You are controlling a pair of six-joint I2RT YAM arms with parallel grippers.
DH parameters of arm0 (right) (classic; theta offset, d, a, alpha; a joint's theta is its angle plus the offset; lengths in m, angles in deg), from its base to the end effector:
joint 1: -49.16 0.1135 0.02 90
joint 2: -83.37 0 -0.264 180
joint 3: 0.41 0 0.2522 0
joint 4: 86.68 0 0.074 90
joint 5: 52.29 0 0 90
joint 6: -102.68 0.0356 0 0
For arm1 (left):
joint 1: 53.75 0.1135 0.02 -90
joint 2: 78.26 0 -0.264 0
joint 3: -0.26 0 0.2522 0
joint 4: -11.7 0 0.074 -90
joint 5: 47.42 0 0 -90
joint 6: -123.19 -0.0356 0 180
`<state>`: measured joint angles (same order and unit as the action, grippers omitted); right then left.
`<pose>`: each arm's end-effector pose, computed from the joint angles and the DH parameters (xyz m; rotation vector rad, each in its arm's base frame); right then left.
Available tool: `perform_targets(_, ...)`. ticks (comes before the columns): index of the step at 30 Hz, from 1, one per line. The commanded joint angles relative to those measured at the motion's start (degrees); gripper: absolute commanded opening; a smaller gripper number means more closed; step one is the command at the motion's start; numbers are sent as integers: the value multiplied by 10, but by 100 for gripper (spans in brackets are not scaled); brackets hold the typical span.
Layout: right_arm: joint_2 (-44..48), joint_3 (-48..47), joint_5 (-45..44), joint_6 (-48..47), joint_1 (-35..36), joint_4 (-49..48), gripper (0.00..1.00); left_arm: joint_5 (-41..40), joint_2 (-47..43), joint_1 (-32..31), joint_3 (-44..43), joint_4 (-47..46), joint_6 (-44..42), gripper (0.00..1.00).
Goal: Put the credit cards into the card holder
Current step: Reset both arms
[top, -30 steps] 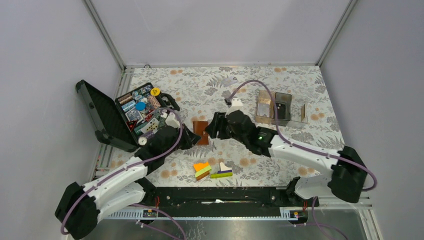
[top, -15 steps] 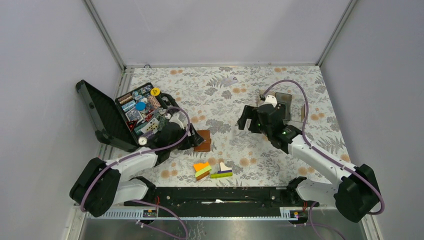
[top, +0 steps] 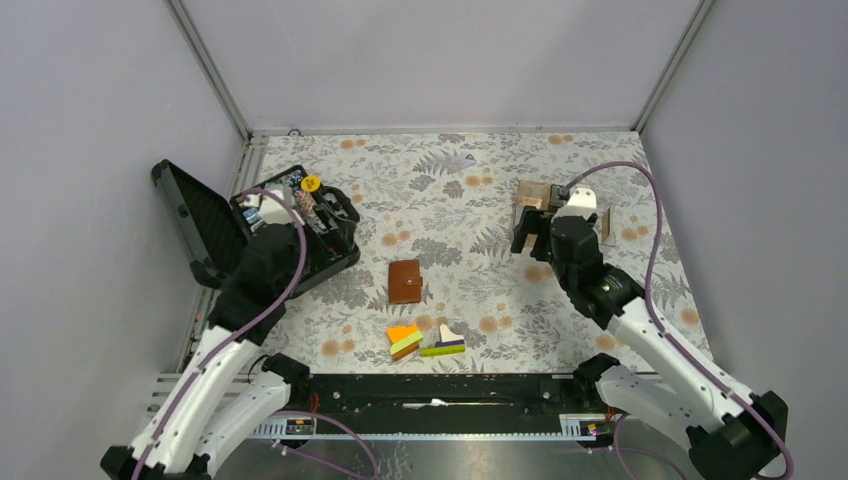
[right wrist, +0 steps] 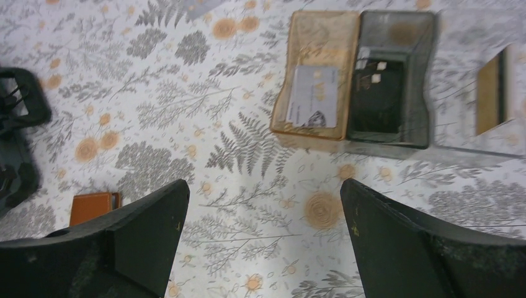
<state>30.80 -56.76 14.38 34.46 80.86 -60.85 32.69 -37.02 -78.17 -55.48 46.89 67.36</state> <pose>0.1861 0.0984 0.2997 0.0996 1.9268 0.2271 0.1552 -0.0638 0.3121 -0.2830 1.9404 -0.5144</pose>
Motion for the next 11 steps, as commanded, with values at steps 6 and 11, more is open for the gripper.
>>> perform_targets(6, 110, 41, -87, -67, -2, -31, 99, -74, -59, 16, -40, 108, -84, 99)
perform_targets(11, 93, 24, -90, -59, -2, -12, 100, -62, -68, 18, -48, 111, -101, 99)
